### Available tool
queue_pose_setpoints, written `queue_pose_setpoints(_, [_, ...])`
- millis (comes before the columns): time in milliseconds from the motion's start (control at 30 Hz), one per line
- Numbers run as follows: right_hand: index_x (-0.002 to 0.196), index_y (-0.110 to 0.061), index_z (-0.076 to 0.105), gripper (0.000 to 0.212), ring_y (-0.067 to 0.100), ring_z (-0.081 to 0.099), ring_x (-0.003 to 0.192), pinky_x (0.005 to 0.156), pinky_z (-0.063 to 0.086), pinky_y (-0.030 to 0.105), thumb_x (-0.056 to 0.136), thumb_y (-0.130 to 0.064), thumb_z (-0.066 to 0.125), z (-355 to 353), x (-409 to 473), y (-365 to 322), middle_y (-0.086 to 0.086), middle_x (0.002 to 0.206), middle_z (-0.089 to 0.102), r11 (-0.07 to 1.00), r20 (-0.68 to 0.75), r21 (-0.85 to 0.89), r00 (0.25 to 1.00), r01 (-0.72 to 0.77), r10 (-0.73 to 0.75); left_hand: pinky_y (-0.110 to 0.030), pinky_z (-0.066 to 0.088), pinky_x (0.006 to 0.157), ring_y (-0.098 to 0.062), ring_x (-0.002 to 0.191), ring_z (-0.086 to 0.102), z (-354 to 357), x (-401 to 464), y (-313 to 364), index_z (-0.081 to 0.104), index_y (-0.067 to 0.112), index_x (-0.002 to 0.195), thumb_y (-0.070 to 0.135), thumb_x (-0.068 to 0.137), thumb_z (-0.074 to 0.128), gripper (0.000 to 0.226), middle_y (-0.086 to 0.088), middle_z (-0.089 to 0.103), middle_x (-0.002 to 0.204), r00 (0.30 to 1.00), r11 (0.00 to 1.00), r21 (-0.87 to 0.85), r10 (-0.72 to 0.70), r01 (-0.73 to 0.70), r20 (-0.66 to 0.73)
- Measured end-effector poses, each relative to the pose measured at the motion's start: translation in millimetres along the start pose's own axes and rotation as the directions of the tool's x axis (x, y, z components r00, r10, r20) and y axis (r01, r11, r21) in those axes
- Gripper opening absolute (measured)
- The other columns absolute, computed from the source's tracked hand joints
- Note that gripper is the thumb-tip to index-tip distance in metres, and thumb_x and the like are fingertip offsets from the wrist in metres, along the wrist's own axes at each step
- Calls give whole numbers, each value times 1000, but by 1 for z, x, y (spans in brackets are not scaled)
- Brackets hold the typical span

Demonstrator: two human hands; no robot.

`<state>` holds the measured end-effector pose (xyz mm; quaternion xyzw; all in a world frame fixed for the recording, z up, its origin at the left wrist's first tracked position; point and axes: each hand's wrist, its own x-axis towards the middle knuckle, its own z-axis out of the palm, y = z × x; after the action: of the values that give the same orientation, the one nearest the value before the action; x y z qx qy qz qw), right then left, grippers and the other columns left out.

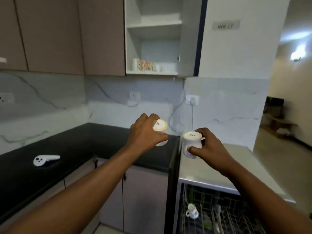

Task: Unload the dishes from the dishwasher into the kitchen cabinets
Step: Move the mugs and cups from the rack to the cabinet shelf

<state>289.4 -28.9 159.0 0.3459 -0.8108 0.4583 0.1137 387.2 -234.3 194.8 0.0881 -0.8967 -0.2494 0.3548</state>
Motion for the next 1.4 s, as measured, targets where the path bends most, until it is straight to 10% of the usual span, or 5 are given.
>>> queue_pose_setpoints(533, [114, -29, 49, 42, 10, 60, 99, 79, 52, 23, 81, -21, 74, 120, 246, -114, -9, 109, 60, 948, -155, 239, 972, 209, -176, -20, 43, 61, -13, 87, 56, -146, 203, -161, 49, 25, 104, 39, 70, 78, 46, 4, 56, 103, 979, 988, -63, 132, -143, -158])
queue_pose_setpoints(933, [114, -30, 47, 50, 23, 60, 95, 79, 53, 38, 76, -20, 77, 151, 446, -110, 3, 108, 59, 946, -364, 211, 918, 245, -157, -26, 46, 67, -13, 86, 55, -115, 380, -227, 52, 21, 96, 38, 67, 79, 44, 2, 56, 100, 945, 953, -131, 242, -274, -218])
queue_pose_setpoints(1400, [112, -13, 43, 53, 25, 62, 85, 57, 53, 29, 74, -16, 80, 159, 736, -17, 13, 106, 56, 987, -239, 40, 960, 158, -144, -22, 51, 65, -8, 82, 57, -47, 582, -244, 52, 20, 106, 43, 74, 74, 45, 4, 60, 101, 911, 955, -6, 283, -298, -300])
